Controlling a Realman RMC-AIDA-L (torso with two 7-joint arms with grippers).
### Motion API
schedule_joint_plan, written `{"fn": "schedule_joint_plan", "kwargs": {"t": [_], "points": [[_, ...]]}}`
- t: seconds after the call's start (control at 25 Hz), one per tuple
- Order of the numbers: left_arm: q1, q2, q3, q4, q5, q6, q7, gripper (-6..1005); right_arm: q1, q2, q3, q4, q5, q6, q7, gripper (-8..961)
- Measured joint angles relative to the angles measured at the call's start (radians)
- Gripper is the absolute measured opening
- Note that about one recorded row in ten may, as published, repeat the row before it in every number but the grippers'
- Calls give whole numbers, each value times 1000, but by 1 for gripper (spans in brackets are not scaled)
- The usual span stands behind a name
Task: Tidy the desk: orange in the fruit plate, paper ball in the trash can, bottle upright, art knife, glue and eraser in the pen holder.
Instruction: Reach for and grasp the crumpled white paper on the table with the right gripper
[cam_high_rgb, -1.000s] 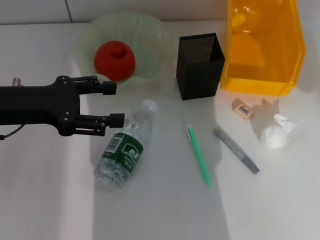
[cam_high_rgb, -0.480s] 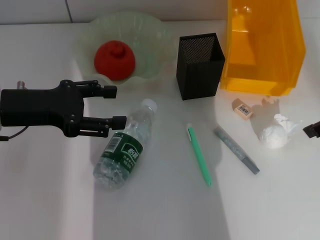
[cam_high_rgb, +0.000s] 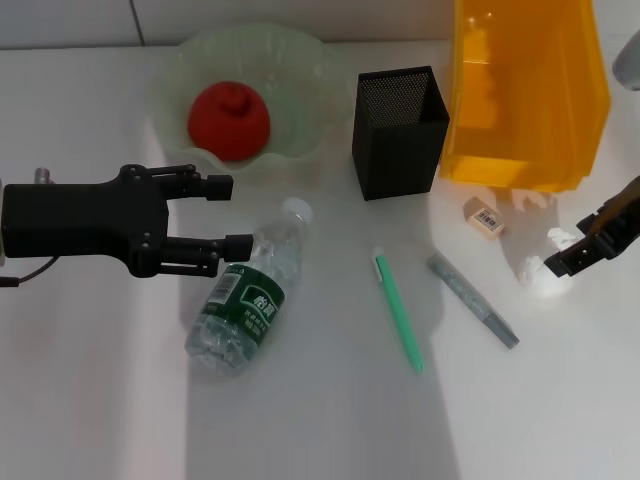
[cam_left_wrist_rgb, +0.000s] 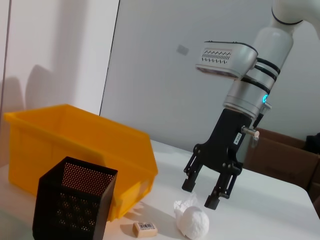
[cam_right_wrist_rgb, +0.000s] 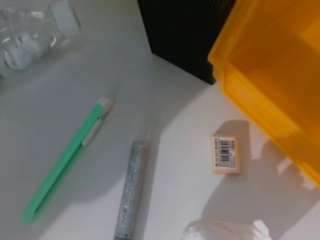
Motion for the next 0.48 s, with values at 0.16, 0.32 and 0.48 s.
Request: {"fn": "schedule_joint_plan", "kwargs": {"t": [0.16, 0.32, 0.48], "points": [[2, -2, 1, -3, 0, -7, 0, 841, 18, 1, -49, 51, 0, 46, 0, 729], [2, -6, 6, -12, 1, -14, 0, 841, 40, 3, -72, 101, 0, 63, 2, 730], [4, -6, 1, -19, 1, -20, 1, 841, 57, 3, -80, 151, 0, 85, 1, 718]]}}
